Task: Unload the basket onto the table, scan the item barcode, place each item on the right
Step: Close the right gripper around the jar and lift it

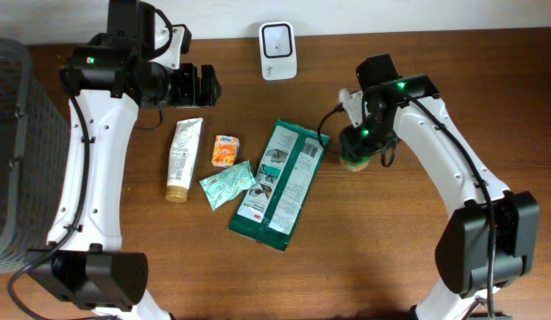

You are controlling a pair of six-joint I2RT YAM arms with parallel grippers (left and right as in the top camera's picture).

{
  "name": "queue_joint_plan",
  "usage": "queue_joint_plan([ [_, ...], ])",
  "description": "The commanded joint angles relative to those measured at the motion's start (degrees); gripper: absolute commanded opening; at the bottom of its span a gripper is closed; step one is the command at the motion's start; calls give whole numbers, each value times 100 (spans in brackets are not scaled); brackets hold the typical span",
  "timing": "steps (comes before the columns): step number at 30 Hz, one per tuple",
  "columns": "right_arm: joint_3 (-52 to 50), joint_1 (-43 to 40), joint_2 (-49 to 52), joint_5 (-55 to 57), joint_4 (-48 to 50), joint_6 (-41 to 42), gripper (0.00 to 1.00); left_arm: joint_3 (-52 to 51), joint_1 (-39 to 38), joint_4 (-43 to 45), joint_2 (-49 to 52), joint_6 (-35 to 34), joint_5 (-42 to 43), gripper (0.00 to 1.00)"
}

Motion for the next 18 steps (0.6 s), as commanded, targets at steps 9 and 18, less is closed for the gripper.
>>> queue_joint_plan([
  [9, -1209, -17, -87, -348, 763, -3633, 55, 116, 9, -2, -57, 109, 63, 99],
  [18, -984, -122, -90, -354, 990, -1558, 98, 116, 9, -4, -57, 109, 63, 99],
])
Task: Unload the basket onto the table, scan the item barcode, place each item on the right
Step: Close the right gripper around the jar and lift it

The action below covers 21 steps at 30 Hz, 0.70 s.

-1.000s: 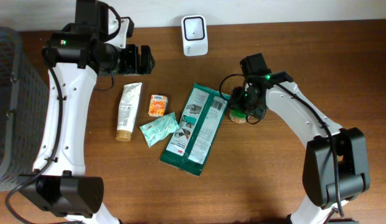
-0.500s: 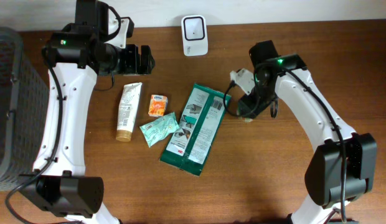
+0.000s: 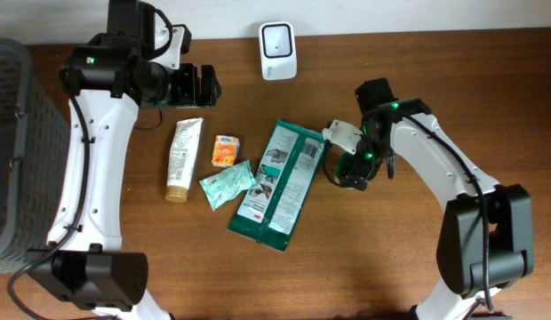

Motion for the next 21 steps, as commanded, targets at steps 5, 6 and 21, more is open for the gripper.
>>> queue_joint_plan([
  [5, 1200, -31, -66, -33, -789, 2835, 98, 116, 9, 2, -55, 109, 63, 99],
  [6, 1202, -31, -66, -35, -870, 2859, 98, 116, 9, 2, -55, 109, 63, 99],
  [21, 271, -26, 50, -212, -361, 2205, 93, 116, 9, 2, -55, 109, 63, 99],
])
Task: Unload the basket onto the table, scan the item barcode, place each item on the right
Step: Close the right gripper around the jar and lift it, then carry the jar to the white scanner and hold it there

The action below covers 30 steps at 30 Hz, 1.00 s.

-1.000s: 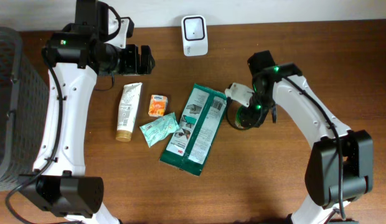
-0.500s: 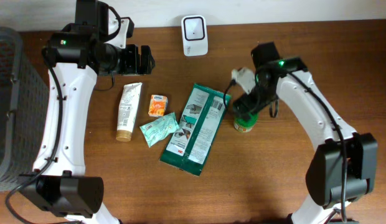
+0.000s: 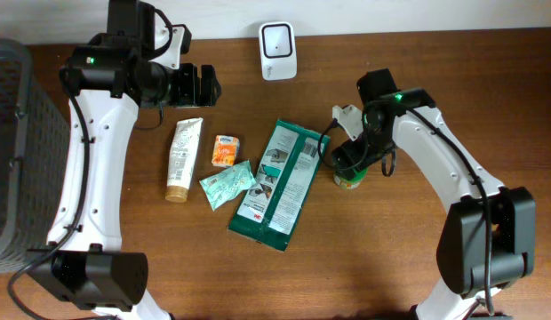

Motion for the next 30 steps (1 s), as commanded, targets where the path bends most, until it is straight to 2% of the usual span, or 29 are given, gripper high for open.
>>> queue_joint_plan([
  [1, -295, -17, 52, -94, 262, -79, 93, 111, 9, 4, -57, 109, 63, 99],
  [5, -317, -22, 118, -140, 461, -79, 93, 111, 9, 4, -57, 109, 63, 99],
  [8, -317, -35, 129, -105, 472, -81, 86, 111, 9, 4, -57, 109, 63, 99],
  [15, -317, -33, 326, -74, 483, -79, 86, 111, 9, 4, -57, 109, 63, 99],
  [19, -315, -33, 323, -76, 507, -55, 71, 111, 9, 11, -57, 107, 68, 99],
  [22, -308, -33, 319, -76, 496, 24, 66, 114, 9, 46, -57, 107, 42, 99],
  [24, -127, -33, 319, -81, 387, 378, 61, 138, 107, 118, -59, 109, 35, 99],
  [25, 101, -33, 319, -81, 216, 533, 55, 151, 269, 131, -70, 109, -133, 99],
  [27, 610, -33, 319, -278, -170, 614, 49, 151, 568, 188, -74, 109, -378, 99],
  [30, 1552, -33, 319, -1130, -656, 1051, 47, 151, 997, 212, -74, 109, -393, 99],
])
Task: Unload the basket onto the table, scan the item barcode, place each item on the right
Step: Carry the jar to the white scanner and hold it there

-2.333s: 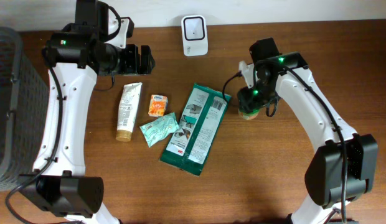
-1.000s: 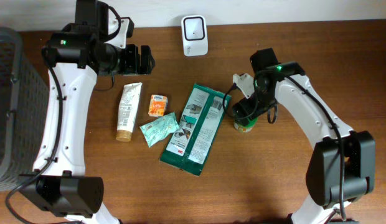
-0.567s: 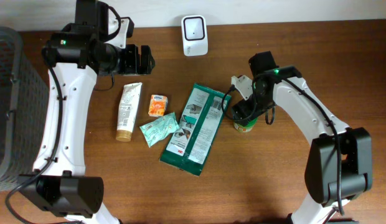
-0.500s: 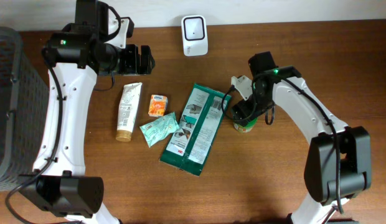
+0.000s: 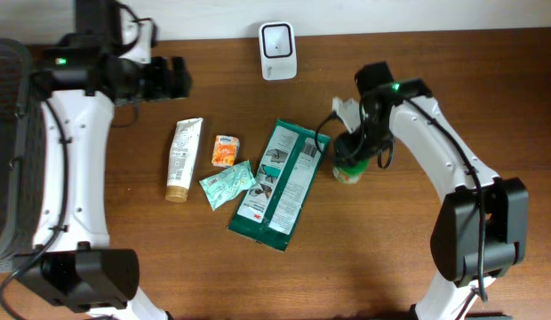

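A small round container with a green and cream top (image 5: 347, 172) sits just right of the big green packet (image 5: 281, 182). My right gripper (image 5: 354, 153) hangs directly over it and seems shut on it, though the wrist hides the fingertips. The white barcode scanner (image 5: 277, 38) stands at the back centre, facing the table. My left gripper (image 5: 175, 77) is open and holds nothing, at the back left above the cream tube (image 5: 182, 160).
A small orange pack (image 5: 225, 150) and a pale green sachet (image 5: 227, 186) lie between the tube and the big packet. A dark mesh basket (image 5: 9, 151) fills the left edge. Bare wood lies along the front and far right.
The left arm has drawn back to the left, its gripper now further from the scanner. The right gripper and the round container sit slightly further back than before.
The right gripper stood over the round container beside the big packet. Then it was lower and to the left with the container hidden under it, then the container showed nearer the front. Now it is a little further back. The left arm stayed still until now.
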You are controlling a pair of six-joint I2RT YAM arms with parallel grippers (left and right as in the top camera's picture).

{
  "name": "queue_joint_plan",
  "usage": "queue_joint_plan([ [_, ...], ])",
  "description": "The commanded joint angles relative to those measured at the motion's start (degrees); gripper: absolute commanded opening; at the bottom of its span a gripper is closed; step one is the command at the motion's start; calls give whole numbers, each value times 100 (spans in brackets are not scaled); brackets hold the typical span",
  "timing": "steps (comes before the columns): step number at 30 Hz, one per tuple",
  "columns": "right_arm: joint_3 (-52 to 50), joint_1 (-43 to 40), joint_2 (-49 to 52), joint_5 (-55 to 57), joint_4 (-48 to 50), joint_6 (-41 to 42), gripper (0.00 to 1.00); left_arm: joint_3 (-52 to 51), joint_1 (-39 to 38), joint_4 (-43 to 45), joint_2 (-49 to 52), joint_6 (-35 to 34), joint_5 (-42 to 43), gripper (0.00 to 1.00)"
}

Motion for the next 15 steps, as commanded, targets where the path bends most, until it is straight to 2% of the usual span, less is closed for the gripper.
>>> queue_joint_plan([
  [1, 940, -26, -50, -1143, -229, 553, 47, 122, 393, 15, -72, 107, -127, 99],
  [6, 1928, -26, -50, -4256, -317, 592, 45, 122, 503, 9, -72, 109, -129, 99],
  [8, 2157, -33, -52, -4802, -313, 896, 46, 122, 501, 7, -72, 109, -129, 99],
  [10, 2430, -114, -52, -5893, -310, 1056, 46, 122, 501, 4, -72, 109, -129, 99],
  [13, 2570, -210, -52, -6249, -289, 1054, 45, 122, 503, 4, -72, 107, -129, 99],
  [15, 2575, -212, -50, -5681, -264, 1054, 45, 122, 501, 4, -72, 109, -129, 99],
])
